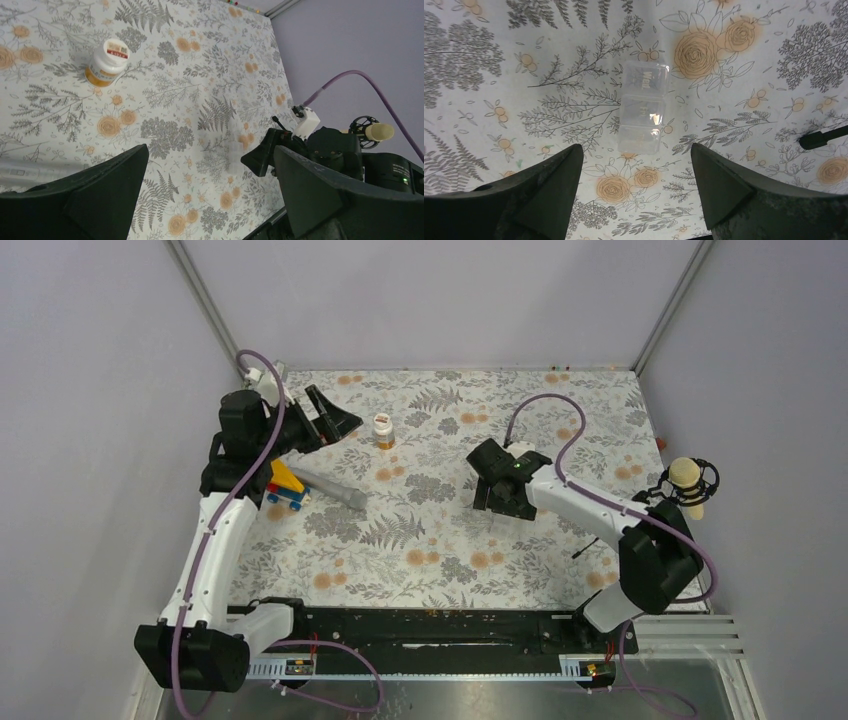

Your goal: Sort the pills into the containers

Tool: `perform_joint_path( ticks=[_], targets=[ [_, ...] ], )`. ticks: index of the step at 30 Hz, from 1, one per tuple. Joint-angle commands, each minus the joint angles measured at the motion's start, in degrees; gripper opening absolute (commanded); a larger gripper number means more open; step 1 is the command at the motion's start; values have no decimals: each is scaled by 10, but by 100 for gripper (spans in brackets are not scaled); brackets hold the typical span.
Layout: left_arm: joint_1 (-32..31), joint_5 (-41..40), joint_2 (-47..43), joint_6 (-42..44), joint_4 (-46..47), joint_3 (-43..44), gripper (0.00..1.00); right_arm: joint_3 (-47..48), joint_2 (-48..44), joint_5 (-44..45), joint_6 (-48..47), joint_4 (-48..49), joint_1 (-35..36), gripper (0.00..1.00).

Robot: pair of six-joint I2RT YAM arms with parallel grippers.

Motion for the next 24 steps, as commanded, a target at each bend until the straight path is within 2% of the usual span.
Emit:
perform_joint_path(
  ticks=[1, 9, 16, 24],
  targets=[
    [0, 10, 1, -5, 33, -15, 99, -16, 33, 31, 66, 6, 12, 85],
    [0, 11, 5, -9, 33, -25, 99, -71, 65, -8, 75, 85, 13, 68],
    [0, 12, 6, -9, 33, -28, 99, -85, 94, -18, 62, 122, 14, 64],
    [-1, 17, 14, -17, 34, -38, 99, -95, 78, -31, 41, 133, 13, 41]
  ],
)
